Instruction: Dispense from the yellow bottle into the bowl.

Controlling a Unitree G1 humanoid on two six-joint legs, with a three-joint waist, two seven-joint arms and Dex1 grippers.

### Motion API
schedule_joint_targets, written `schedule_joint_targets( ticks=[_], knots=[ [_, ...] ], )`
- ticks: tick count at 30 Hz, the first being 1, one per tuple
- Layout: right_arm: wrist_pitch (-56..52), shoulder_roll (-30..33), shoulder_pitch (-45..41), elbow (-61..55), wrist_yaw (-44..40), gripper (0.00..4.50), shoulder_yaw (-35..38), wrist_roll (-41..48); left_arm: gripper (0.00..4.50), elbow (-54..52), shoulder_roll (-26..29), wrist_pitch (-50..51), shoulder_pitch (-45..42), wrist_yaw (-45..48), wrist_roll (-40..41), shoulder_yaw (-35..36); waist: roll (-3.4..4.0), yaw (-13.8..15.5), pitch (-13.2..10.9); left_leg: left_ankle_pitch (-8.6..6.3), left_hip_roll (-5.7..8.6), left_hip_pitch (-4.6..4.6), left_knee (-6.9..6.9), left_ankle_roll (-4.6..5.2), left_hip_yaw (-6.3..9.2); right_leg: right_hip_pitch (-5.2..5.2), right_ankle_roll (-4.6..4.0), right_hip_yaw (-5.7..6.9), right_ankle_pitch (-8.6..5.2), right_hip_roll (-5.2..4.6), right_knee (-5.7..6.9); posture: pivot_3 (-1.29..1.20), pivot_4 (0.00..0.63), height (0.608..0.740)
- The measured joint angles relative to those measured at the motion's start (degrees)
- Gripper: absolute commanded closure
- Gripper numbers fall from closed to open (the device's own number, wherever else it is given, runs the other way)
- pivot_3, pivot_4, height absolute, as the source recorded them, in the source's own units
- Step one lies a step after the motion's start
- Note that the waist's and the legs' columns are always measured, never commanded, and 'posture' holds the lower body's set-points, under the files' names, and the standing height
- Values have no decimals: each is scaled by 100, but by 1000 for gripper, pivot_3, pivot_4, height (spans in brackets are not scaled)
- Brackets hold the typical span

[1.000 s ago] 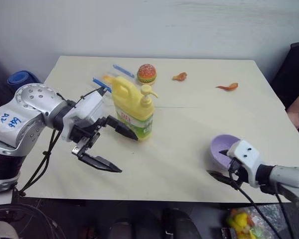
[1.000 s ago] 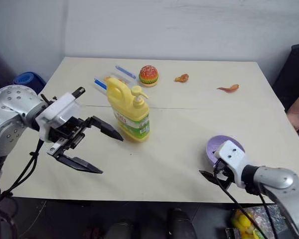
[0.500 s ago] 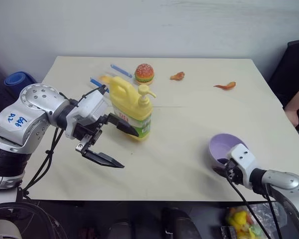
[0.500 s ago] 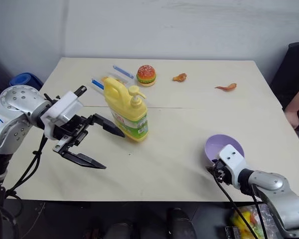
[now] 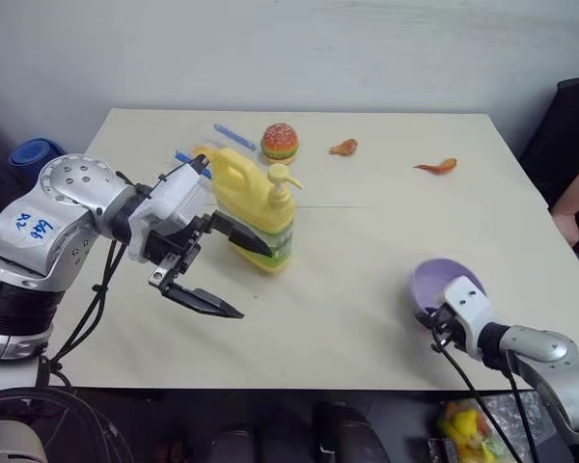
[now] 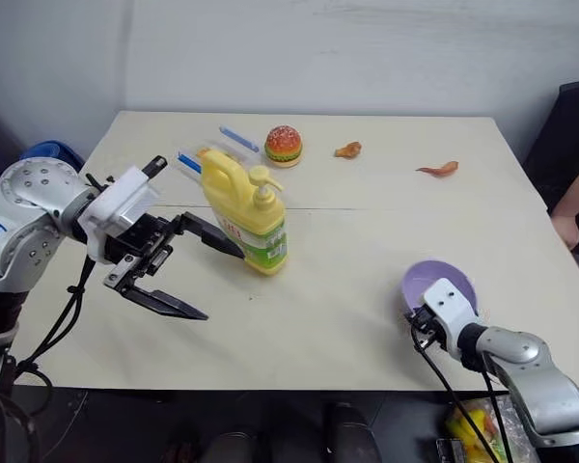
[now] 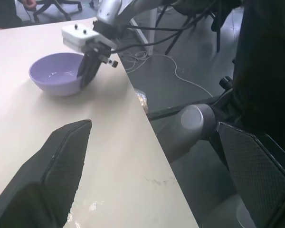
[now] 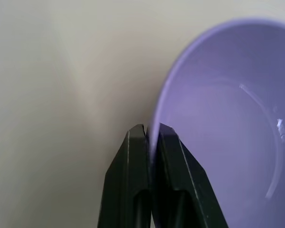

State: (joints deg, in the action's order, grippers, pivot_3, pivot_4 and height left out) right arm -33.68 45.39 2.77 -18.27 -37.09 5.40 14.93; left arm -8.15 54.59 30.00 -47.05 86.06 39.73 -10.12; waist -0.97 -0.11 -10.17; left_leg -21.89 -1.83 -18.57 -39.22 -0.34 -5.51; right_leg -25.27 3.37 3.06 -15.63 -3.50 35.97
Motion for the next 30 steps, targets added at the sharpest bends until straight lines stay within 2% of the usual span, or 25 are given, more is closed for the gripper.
schedule_joint_targets(
  ticks=[2,6,12,17,21,24,25,30],
  knots=[
    [-3,15,39,-63,-41,4485,-10,-44,0,56,-24,4,-2,-4,-19,8,0,6,0,0,1,-2,0,0,0,-2,0,0,0,-1,0,0,150,740],
    [-150,477,-153,-617,-412,4485,-73,-25,0,436,-228,207,-267,-47,19,241,3,-6,-2,1,1,-15,-8,2,-2,-15,5,-2,3,1,3,0,150,740],
    [-397,996,-2045,-1024,-1269,4485,-655,142,0,1800,-406,404,-1695,-220,-59,783,6,2,-4,-8,0,-53,-55,13,20,-32,9,24,7,6,12,0,150,740],
    [-466,611,-3972,-430,-1992,4485,-1919,-16,0,3176,-556,-135,-2428,-8,-748,672,11,-3,-8,-17,6,-75,-77,29,14,-39,27,68,17,-2,10,0,150,740],
    [-293,-68,-5164,627,-2293,4500,-2830,-549,862,4006,-843,-514,-2869,-3,-1193,549,11,7,-8,-21,9,-100,-88,41,11,-42,40,83,26,-10,11,0,150,740],
    [18,-366,-5762,1483,-2471,4500,-3210,-943,1820,4441,-1121,-739,-3086,0,-1431,437,12,2,-7,-24,9,-170,-111,50,15,-102,54,91,34,-27,14,0,150,740],
    [114,-423,-5871,1674,-2512,4500,-3260,-1046,2113,4523,-1210,-797,-3108,0,-1493,397,11,-1,-7,-23,14,-198,-125,53,15,-132,58,95,36,-36,20,0,150,740],
    [432,-464,-6100,2219,-2868,4500,-3335,-1408,3716,5019,-1688,-1271,-3114,0,-1835,221,14,-74,-10,-24,18,-268,-172,56,14,-157,59,156,37,-54,18,0,150,740]
  ],
)
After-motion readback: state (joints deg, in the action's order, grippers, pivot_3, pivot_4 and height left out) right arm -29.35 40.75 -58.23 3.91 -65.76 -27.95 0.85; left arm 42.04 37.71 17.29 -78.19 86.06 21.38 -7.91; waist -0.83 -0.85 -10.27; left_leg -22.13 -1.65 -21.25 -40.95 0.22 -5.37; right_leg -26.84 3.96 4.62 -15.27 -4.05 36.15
